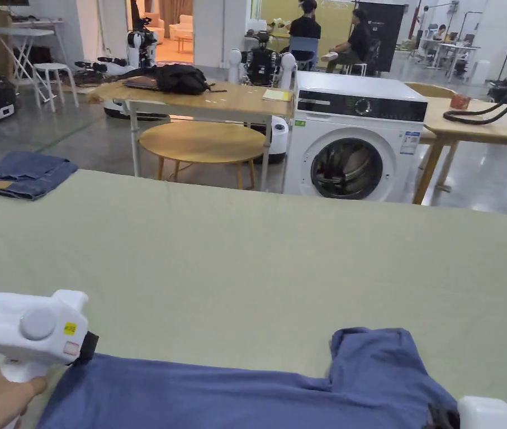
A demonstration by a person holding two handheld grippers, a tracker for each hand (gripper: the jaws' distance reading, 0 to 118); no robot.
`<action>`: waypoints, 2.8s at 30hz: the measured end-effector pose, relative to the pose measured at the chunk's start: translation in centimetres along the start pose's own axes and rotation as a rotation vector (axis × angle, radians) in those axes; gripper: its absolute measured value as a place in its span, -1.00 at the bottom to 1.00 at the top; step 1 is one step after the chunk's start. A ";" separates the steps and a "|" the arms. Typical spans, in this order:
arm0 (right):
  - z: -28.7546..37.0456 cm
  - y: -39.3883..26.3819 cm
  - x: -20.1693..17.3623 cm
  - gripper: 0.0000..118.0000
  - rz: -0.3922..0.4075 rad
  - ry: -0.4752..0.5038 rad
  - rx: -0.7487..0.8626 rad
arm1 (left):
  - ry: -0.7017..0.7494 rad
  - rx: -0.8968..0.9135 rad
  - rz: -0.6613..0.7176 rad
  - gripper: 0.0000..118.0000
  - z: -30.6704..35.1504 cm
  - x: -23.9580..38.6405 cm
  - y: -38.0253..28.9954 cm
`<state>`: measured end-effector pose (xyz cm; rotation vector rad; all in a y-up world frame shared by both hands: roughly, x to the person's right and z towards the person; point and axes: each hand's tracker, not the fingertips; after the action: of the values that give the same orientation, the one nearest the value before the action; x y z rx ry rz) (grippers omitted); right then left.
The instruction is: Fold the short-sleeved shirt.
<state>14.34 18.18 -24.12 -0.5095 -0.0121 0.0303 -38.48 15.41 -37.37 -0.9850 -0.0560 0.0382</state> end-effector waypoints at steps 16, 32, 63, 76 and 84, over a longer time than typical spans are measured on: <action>-21.4 7.3 6.7 0.12 0.035 0.048 -0.543 | -0.020 0.134 0.011 -1.00 6.7 1.2 -3.3; -18.0 6.1 6.1 -1.00 0.000 0.092 -0.476 | -0.037 0.142 0.030 -1.00 8.0 1.7 -4.4; 8.8 -6.8 8.6 -1.00 0.099 0.043 -0.431 | -0.105 0.113 0.067 -1.00 15.9 -0.5 -22.5; 5.4 -10.4 8.9 -0.84 0.133 -0.006 -0.518 | -0.017 -0.017 -0.009 -0.87 12.4 0.9 -22.5; 8.1 -5.6 7.3 0.22 0.123 -0.143 -0.226 | -0.075 0.246 0.066 -0.38 16.2 2.5 -19.2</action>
<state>21.63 17.49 -14.29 -0.7326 -0.1254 0.1875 -36.87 18.37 -12.34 -0.7391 -0.0856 0.1393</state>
